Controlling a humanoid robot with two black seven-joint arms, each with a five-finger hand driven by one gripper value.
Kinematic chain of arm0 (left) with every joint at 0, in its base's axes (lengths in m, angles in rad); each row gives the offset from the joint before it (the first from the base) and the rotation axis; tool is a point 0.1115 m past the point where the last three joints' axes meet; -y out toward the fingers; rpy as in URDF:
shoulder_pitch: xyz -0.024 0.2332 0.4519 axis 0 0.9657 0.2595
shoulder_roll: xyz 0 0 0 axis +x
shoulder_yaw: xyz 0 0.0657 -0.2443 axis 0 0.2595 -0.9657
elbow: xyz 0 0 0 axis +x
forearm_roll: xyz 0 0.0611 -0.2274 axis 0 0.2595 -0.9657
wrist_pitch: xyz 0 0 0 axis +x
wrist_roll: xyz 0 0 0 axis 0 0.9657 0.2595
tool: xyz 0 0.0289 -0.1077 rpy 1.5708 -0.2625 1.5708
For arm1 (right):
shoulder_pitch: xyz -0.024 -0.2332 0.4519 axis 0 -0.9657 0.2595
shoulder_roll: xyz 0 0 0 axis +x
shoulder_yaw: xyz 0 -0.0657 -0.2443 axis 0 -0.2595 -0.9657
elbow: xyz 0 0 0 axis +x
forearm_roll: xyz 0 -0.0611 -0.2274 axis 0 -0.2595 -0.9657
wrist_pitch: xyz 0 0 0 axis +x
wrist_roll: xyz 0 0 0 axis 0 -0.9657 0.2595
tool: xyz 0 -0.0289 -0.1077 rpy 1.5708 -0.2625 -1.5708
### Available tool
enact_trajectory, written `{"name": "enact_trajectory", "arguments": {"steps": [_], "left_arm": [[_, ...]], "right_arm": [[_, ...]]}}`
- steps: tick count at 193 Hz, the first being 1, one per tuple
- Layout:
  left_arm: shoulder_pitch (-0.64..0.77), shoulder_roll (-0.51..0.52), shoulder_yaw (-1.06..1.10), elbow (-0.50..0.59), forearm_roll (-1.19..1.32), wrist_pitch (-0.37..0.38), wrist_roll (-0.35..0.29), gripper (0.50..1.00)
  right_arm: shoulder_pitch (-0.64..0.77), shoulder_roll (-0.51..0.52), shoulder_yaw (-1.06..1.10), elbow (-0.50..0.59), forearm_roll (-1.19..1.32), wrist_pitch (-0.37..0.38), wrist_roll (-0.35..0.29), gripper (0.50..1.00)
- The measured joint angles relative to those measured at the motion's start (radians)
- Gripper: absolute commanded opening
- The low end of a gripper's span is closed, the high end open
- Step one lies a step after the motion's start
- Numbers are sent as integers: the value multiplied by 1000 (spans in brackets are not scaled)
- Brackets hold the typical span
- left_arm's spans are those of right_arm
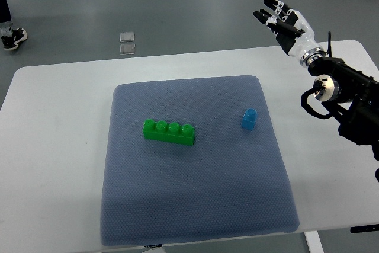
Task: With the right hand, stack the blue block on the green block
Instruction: 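Swing the right hand over the mat toward the small blue block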
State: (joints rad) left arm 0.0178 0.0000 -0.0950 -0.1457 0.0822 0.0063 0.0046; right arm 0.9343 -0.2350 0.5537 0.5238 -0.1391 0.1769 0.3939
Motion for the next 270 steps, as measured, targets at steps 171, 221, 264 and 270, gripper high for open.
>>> {"name": "enact_trajectory", "arguments": {"steps": [171,221,264,270], "left_arm": [[0,0,0,0,0,0,0,1000],[-1,0,0,0,0,0,0,1000],[-1,0,0,0,0,0,0,1000],[-1,0,0,0,0,0,0,1000]], "right_arm": [[286,-298,-545,465,-1170,87,-99,913],[272,-289,-548,466,-1339,79,-92,913],[246,-280,-549,466,-1373,74,-92,913],[242,-278,-549,465,-1376,73,-92,913]]}}
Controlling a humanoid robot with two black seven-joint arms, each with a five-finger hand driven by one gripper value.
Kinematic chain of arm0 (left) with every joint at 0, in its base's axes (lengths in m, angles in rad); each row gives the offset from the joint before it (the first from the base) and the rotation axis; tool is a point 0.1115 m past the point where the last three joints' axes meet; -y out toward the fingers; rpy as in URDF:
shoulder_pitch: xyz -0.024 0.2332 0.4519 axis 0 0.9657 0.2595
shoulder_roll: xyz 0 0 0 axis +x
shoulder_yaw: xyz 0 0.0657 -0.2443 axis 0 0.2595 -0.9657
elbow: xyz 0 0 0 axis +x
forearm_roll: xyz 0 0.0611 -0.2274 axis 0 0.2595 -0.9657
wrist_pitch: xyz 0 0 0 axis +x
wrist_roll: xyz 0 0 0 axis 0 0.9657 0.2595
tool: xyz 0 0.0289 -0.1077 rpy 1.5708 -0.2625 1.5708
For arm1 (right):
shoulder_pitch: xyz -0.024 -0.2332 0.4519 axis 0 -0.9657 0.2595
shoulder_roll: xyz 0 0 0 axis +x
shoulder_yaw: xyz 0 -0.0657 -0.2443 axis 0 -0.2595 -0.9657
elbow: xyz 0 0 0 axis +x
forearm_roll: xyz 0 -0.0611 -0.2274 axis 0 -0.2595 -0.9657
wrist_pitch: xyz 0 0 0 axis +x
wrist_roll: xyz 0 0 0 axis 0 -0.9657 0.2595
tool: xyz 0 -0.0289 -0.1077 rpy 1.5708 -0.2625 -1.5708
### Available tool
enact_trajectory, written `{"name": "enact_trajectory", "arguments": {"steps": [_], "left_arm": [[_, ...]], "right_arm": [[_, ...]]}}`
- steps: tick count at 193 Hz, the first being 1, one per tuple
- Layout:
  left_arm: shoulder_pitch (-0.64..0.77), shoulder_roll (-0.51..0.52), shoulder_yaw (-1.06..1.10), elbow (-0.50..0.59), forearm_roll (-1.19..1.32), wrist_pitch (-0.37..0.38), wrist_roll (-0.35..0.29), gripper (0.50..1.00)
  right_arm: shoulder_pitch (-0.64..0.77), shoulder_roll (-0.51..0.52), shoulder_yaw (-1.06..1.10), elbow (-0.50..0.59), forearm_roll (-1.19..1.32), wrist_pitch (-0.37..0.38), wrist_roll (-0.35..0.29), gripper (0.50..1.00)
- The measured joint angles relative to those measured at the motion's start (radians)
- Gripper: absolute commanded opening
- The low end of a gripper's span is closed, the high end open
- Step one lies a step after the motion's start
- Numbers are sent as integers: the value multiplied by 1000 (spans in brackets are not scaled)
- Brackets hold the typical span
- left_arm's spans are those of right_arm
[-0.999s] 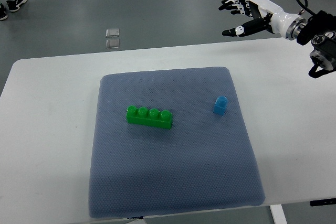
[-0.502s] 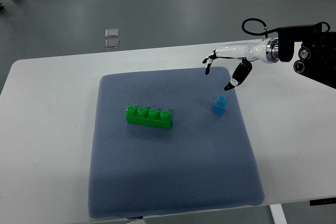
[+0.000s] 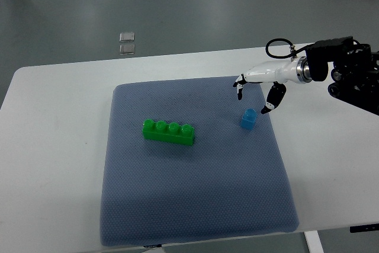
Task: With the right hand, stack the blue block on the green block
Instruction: 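Swing the right hand over the mat toward the small blue block, then lower the right hand around the blue block and close its fingers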
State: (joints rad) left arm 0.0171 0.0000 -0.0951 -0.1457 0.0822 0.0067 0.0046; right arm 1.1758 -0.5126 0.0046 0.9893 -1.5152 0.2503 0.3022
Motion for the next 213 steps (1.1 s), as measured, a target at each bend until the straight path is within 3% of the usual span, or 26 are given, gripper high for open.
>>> {"name": "enact_trajectory", "arguments": {"steps": [213], "left_arm": [[1,0,0,0,0,-1,0,1000]], "right_arm": [[-83,26,0,0,-104,-128,12,911]]}}
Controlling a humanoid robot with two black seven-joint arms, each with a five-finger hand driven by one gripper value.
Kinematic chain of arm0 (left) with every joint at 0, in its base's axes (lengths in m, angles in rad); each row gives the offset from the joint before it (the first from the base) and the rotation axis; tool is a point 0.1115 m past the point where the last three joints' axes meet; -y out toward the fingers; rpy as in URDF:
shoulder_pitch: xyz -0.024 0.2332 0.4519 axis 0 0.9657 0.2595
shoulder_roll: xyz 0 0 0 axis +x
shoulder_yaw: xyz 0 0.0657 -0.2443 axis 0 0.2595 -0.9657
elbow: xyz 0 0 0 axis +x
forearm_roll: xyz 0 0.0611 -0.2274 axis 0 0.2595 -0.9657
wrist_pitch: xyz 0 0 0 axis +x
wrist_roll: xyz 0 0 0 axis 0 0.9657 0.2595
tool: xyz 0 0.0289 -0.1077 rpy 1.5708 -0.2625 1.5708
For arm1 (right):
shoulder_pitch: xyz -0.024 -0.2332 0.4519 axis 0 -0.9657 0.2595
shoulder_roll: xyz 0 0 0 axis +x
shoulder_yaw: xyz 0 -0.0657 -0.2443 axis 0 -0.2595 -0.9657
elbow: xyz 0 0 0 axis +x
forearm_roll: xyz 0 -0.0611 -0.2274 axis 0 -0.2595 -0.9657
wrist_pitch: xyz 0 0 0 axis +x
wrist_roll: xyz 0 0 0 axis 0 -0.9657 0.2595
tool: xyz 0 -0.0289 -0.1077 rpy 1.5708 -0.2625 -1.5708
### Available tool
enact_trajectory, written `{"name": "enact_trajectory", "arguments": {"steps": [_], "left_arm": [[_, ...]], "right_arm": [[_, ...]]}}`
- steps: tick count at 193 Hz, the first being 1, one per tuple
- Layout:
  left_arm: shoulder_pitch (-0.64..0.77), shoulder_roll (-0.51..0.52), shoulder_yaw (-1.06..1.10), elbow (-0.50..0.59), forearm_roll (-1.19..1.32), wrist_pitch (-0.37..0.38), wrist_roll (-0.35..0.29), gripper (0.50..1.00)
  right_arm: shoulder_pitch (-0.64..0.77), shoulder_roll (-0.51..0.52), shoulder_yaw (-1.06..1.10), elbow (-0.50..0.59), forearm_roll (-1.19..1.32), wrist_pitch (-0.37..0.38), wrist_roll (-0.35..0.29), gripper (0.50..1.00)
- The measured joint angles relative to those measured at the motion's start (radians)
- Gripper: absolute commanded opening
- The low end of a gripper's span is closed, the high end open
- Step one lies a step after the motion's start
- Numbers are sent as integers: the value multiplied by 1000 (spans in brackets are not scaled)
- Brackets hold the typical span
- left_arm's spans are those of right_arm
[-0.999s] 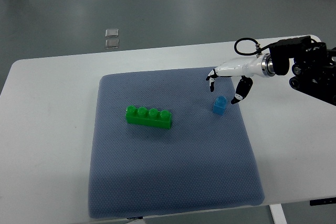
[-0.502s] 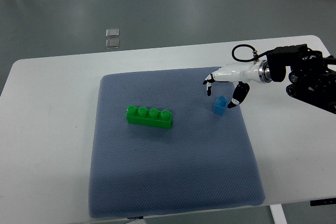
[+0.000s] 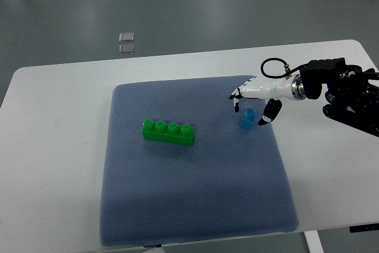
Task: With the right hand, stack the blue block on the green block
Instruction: 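Lower the right hand around the blue block and close its fingers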
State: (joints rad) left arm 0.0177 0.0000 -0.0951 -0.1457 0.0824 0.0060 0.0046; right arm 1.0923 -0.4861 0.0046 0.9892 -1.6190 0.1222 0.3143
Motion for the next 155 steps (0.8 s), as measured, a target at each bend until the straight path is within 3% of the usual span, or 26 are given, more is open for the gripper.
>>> {"name": "enact_trajectory", "arguments": {"steps": [50,155], "left_arm": [[0,0,0,0,0,0,0,1000],[0,0,0,0,0,1,0,1000]], "right_arm": [[-9,0,0,0,-31,-52,16,911],[-26,2,0,8,-40,-84,47,903]]}}
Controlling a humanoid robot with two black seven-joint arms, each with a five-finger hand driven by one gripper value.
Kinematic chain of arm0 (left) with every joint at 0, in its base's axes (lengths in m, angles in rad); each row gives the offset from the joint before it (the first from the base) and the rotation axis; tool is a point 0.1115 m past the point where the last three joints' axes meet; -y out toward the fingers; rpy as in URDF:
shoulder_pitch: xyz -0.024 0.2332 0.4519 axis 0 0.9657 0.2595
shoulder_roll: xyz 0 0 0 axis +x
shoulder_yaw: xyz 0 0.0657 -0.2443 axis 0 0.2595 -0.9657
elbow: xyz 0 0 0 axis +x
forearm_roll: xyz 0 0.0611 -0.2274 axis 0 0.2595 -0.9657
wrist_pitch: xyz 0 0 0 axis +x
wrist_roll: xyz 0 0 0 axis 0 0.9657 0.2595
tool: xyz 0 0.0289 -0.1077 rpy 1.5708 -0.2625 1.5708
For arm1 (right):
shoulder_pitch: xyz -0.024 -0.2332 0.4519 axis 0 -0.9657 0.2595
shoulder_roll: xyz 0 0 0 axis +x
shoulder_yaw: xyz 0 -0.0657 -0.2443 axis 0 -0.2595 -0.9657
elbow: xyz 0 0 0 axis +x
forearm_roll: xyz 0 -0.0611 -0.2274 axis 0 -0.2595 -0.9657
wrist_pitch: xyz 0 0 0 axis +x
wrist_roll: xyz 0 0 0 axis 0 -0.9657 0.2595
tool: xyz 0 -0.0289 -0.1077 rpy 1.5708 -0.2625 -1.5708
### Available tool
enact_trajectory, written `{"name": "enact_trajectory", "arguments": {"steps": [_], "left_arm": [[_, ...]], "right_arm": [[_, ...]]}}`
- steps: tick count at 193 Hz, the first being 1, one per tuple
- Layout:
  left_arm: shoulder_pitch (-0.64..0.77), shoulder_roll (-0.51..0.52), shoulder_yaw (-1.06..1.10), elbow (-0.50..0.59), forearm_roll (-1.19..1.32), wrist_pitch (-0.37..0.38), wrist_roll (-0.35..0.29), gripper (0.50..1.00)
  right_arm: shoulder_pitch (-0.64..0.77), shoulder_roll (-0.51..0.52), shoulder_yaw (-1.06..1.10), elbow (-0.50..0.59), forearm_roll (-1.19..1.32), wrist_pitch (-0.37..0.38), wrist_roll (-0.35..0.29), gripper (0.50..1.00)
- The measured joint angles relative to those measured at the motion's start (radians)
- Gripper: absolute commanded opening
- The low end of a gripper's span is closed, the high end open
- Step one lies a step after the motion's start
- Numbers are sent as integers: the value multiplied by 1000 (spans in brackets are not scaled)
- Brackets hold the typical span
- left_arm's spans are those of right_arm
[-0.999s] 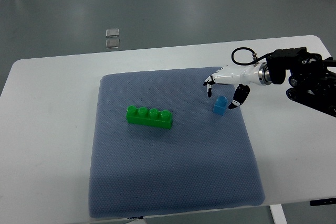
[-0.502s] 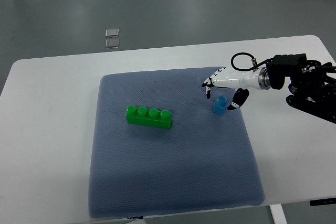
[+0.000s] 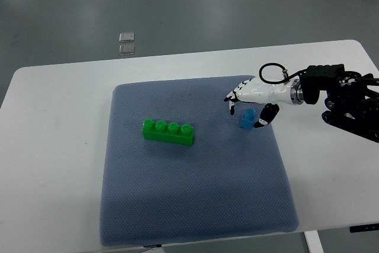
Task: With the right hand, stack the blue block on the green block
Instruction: 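Lower the right hand around the blue block and close its fingers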
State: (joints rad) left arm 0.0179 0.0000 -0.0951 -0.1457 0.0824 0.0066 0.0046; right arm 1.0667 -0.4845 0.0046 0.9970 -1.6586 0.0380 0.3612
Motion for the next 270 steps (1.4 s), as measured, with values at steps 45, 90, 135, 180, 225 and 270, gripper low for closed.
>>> {"name": "enact_trajectory", "arguments": {"steps": [45,90,135,180,225,270], "left_arm": [[0,0,0,0,0,0,0,1000],[0,0,0,0,0,-1,0,1000],[0,0,0,0,0,0,0,1000],[0,0,0,0,0,0,0,1000],[0,0,0,0,0,0,0,1000],[0,0,0,0,0,0,0,1000]], "right_arm": [[-10,0,0,0,-25,-20,2,897],[-11,-6,-1,0,-46,-36,5,889],[-9,-12,-2,0,-52,-39,25,856],[-12,-12,-2,0,-64,-40,36,823],[-13,-11,-2,-2,-67,-47,36,797],[-13,-10,-2,-3,-72,-47,35,793]]}}
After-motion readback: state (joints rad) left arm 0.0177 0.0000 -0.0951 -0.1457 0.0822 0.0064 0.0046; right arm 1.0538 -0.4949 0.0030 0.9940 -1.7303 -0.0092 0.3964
